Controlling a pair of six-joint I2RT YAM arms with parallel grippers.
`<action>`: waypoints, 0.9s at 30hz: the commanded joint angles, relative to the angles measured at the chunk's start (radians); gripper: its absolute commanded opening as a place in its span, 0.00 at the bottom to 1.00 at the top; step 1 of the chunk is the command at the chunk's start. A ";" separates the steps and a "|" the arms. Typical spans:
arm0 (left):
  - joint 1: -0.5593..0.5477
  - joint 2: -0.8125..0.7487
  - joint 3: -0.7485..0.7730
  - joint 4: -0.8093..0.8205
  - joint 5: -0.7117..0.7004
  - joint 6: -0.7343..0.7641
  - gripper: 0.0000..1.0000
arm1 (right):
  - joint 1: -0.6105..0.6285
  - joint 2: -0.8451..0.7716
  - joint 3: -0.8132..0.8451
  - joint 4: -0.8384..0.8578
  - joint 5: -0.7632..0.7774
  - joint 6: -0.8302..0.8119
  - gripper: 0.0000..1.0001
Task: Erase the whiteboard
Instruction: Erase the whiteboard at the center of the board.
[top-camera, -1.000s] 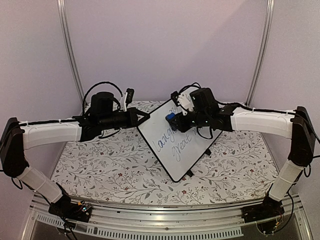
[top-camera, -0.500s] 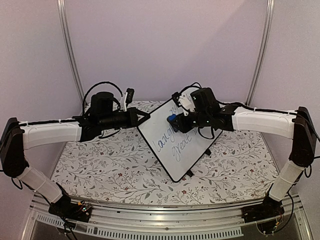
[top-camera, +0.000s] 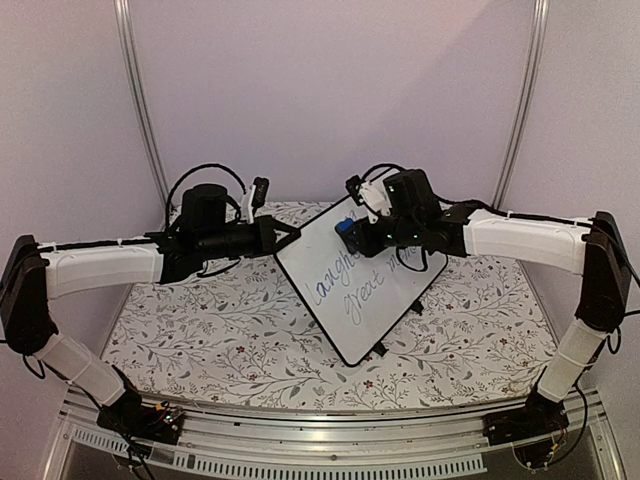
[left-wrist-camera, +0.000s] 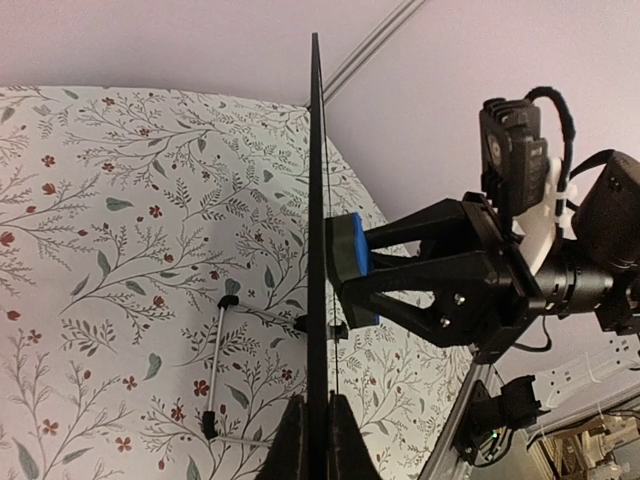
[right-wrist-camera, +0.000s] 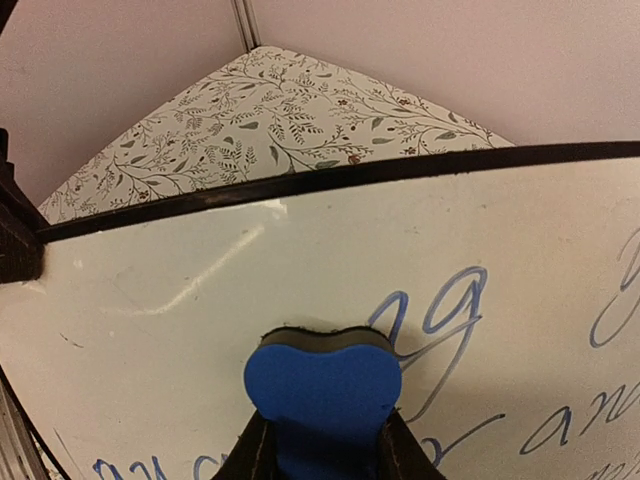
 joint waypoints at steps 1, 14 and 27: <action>-0.032 -0.024 -0.008 0.011 0.130 0.026 0.00 | -0.015 -0.029 -0.106 -0.045 0.000 -0.005 0.17; -0.031 -0.024 -0.011 0.014 0.129 0.025 0.00 | -0.046 -0.027 -0.034 -0.038 -0.011 -0.009 0.17; -0.030 -0.025 -0.008 0.013 0.132 0.030 0.00 | -0.056 0.028 -0.008 -0.059 -0.035 -0.004 0.17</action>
